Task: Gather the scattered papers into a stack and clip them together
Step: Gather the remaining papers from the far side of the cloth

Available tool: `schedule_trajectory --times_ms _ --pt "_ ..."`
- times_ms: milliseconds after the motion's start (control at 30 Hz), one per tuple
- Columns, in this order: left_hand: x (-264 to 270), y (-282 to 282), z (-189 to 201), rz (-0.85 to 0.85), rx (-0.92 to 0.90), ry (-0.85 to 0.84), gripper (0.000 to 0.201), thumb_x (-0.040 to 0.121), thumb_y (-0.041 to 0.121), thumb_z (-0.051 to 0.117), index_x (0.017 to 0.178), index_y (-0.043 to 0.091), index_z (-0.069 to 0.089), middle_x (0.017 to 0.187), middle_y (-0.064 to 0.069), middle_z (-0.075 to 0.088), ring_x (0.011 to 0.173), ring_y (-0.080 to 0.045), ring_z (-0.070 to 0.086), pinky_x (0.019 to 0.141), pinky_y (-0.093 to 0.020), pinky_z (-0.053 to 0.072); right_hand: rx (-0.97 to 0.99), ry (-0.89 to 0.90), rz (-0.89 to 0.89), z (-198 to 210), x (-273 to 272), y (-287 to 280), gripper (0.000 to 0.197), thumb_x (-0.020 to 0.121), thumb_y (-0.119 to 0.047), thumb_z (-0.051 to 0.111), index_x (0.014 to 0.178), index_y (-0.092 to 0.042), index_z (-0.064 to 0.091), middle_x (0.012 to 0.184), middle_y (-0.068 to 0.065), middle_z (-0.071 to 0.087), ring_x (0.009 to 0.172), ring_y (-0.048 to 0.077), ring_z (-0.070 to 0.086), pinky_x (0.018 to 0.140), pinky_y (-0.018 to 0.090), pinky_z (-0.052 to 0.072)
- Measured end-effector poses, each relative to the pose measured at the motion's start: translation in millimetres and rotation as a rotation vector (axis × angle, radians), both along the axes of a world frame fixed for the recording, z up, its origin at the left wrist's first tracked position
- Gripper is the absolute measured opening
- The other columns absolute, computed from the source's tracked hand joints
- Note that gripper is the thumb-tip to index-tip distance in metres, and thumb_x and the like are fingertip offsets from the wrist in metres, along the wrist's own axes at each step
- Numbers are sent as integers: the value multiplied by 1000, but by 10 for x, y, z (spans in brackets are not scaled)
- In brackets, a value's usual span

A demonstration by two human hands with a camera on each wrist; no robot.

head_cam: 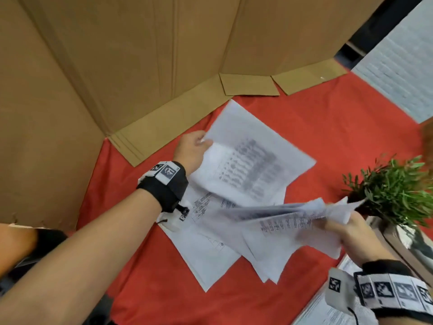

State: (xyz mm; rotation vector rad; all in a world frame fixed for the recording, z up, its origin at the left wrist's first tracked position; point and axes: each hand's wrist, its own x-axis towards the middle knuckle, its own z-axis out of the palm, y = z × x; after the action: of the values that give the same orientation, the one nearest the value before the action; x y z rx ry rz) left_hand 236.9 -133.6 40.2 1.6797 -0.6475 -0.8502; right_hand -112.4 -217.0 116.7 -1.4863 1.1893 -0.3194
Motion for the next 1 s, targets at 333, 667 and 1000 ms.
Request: schedule_trajectory --times_ms 333,667,1000 --pt "-971 504 -303 -150 199 375 30 93 5 58 123 11 59 118 -7 66 101 -13 68 94 -32 51 419 -405 -672 -818 85 63 43 95 -7 52 138 -5 53 132 13 63 112 25 65 86 40 57" --pt "-979 613 -352 -770 522 -225 28 79 8 69 107 11 66 111 -5 68 99 -17 64 87 -27 51 185 436 -729 -1071 -23 -21 30 87 -4 64 114 5 55 100 17 59 79 31 57 59 35 45" --pt "-945 223 -714 -384 567 -175 46 90 21 59 134 10 49 132 -12 57 119 -32 56 100 -35 46 265 489 -743 -1182 -46 -2 69 76 -17 78 130 11 48 117 23 63 96 37 63 75 37 48"
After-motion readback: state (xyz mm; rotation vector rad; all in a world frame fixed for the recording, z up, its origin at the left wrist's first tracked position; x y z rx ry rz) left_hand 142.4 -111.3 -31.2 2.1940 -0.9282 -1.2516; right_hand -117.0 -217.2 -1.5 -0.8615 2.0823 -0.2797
